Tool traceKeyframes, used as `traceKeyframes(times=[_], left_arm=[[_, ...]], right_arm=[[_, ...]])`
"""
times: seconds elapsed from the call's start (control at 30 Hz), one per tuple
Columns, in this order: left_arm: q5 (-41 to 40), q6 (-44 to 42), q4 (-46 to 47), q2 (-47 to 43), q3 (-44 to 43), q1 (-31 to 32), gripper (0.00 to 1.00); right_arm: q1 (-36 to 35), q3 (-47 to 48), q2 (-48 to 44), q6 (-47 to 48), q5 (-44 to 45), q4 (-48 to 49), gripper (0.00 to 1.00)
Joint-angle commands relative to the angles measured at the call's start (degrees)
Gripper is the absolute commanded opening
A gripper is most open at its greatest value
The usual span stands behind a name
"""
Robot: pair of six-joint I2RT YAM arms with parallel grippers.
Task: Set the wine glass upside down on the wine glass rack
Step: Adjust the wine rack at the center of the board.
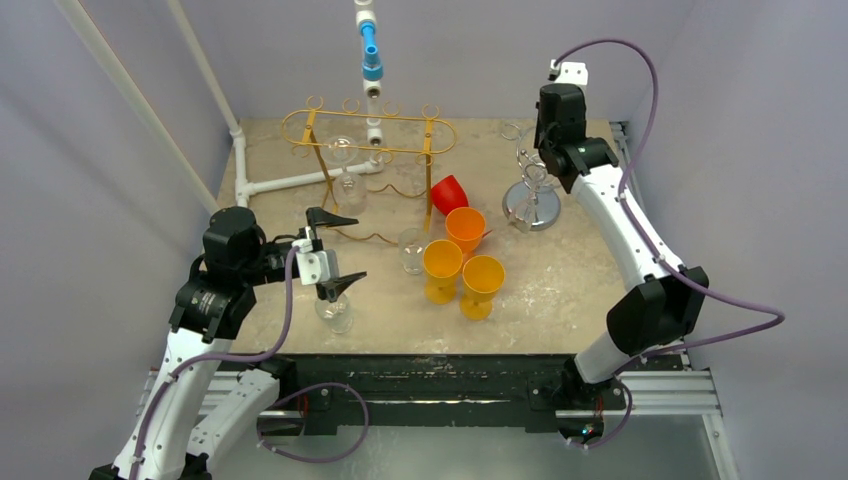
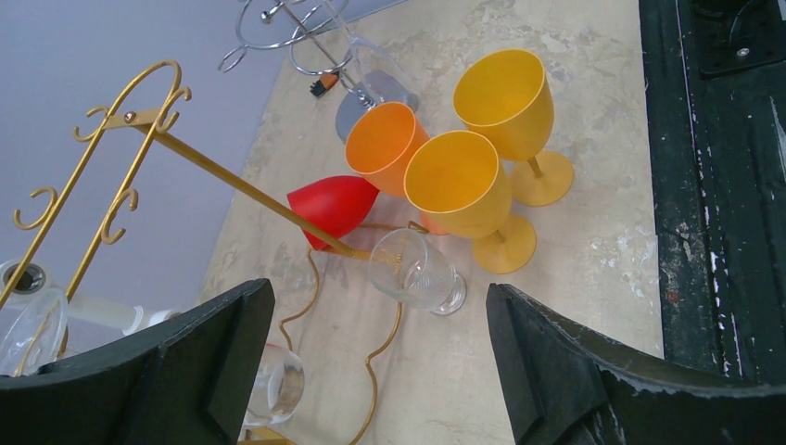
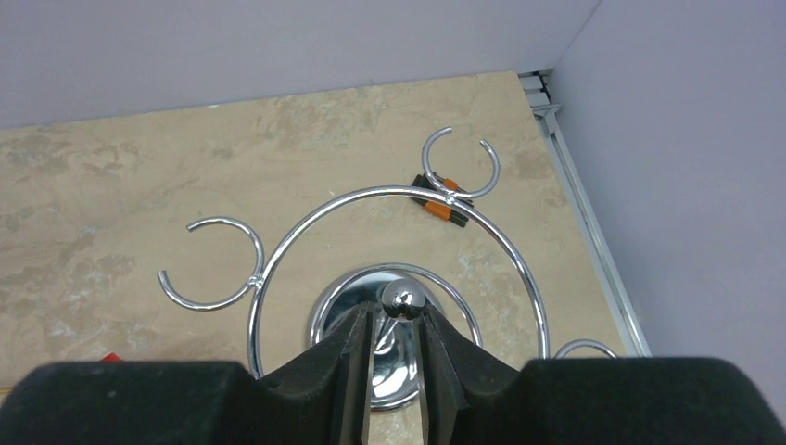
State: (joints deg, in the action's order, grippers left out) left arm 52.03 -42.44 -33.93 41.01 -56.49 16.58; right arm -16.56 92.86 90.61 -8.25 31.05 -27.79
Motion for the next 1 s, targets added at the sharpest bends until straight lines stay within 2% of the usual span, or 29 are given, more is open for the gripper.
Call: traceKeyframes(times=[0.0,0.07,0.2,0.33,0.67,0.97], left_arm=[[0.26,0.82,1.96,0.01,-2.00,-0.06,0.91],[0.26,0.84,2.05,0.10,-1.94,-0.06,0.91],[0.35,1.00,2.27,0.12,-1.92,-0.06,0.92],[0.27,1.21,2.37,-0.03,-1.68,-0.06,0.92],[0.35,1.96,3.27,-0.49,-0.66,-0.06,0.91],[0.18,2.05,3.42,-1.01,-0.21,-0.06,0.92]], right_arm=[[0.29,0.36,-0.58,0.96,2.32,3.16,0.26],[0.30,0.42,-0.10,0.99,2.65,3.98,0.20],[0.35,0.90,1.20,-0.56,3.87,5.57,0.00],[0.30,-0.23,0.64,-2.56,4.06,8.95,0.00],[-2.61,3.67,2.28,-11.74,17.05,7.68,0.00],[-3.67,8.86,7.46,-18.09,22.99,6.72,0.00]])
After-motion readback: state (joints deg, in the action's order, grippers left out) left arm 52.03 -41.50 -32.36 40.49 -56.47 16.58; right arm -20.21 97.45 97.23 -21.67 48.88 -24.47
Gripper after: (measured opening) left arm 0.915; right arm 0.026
